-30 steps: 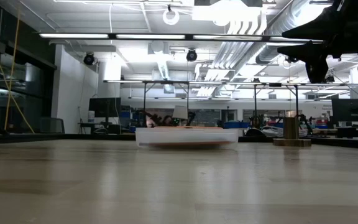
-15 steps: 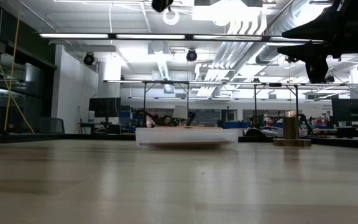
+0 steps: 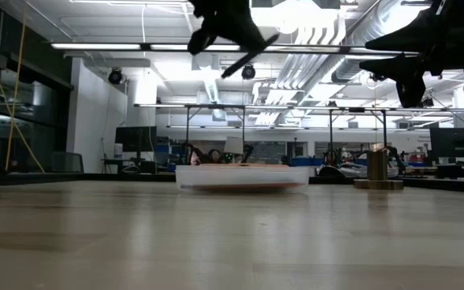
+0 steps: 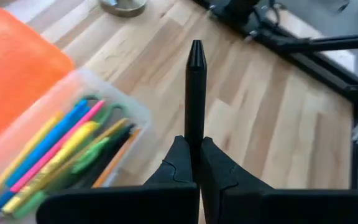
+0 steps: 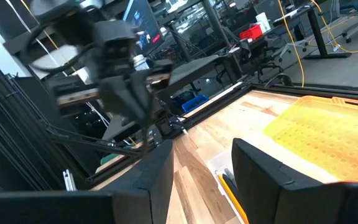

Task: Pick & place school supplies into a supply box
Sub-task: Put the black pen into the orange supply box

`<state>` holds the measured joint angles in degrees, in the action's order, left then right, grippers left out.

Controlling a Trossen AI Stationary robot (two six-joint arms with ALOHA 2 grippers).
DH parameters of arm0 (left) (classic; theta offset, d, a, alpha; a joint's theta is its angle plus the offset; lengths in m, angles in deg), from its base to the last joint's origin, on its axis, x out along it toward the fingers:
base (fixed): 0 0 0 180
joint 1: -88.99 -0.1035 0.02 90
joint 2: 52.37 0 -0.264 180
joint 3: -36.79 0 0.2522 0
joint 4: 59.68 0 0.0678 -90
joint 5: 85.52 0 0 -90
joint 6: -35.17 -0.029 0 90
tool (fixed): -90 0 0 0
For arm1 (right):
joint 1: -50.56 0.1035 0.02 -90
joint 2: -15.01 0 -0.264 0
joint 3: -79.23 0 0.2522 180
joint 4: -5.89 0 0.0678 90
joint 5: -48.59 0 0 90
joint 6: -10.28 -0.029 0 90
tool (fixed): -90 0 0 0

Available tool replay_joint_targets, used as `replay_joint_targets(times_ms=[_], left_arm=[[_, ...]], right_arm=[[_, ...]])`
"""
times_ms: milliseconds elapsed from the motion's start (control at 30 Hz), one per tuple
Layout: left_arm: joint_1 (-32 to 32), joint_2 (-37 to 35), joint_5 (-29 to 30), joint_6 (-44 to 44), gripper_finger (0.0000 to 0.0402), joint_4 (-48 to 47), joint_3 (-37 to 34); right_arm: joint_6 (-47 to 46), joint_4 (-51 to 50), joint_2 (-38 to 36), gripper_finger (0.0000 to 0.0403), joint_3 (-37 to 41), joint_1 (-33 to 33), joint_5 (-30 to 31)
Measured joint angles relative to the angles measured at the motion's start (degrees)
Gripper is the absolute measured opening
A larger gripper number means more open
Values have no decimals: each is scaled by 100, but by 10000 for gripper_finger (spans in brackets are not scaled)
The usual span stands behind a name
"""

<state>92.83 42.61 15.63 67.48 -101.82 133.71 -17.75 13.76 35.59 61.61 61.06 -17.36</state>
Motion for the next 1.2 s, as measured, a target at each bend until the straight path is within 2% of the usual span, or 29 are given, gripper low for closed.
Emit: replay_joint_targets(times_ms=[500,1000,1200], left_arm=[[-1122,0,-699,-1448,28,-607,2],[-1635,0,-951,-2333,28,-851,20],[-1781,4,-888,-2836,28,-1350,492]], right_arm=[[0,0,0,140,0,0,0],[0,0,0,140,0,0,0],[0,0,0,140,0,0,114]])
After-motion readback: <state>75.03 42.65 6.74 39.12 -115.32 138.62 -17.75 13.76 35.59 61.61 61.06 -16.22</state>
